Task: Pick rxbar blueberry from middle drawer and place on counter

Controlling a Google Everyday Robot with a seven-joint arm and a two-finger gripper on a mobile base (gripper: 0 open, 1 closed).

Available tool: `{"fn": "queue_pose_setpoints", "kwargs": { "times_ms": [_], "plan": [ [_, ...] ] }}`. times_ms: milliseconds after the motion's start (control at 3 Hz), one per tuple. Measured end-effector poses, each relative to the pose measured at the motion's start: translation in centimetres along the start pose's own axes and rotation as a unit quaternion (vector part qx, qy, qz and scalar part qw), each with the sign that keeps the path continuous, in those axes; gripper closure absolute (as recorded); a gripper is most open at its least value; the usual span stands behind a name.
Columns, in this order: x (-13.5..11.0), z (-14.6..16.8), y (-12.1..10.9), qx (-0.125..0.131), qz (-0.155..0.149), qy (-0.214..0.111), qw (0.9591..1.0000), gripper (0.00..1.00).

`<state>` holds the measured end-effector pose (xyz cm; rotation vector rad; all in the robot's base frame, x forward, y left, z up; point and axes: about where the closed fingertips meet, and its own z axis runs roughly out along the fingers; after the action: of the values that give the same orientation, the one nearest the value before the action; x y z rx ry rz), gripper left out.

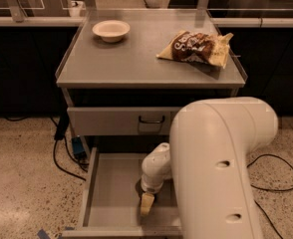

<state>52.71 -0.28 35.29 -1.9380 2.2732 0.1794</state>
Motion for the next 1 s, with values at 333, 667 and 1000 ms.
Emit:
{"fn": "queue_pose_setpoints", "kwargs": {
  "times_ms": [333, 667, 1000],
  "plan": [
    [0.17, 2.87, -1.19, -0.012, -0.003, 0.023, 0.9997, 0.0],
    [0.17, 2.87, -1.19, -0.012, -0.003, 0.023, 0.9997, 0.03],
    [0.17, 2.87, -1.19, -0.012, -0.003, 0.023, 0.9997, 0.28]
  ]
}}
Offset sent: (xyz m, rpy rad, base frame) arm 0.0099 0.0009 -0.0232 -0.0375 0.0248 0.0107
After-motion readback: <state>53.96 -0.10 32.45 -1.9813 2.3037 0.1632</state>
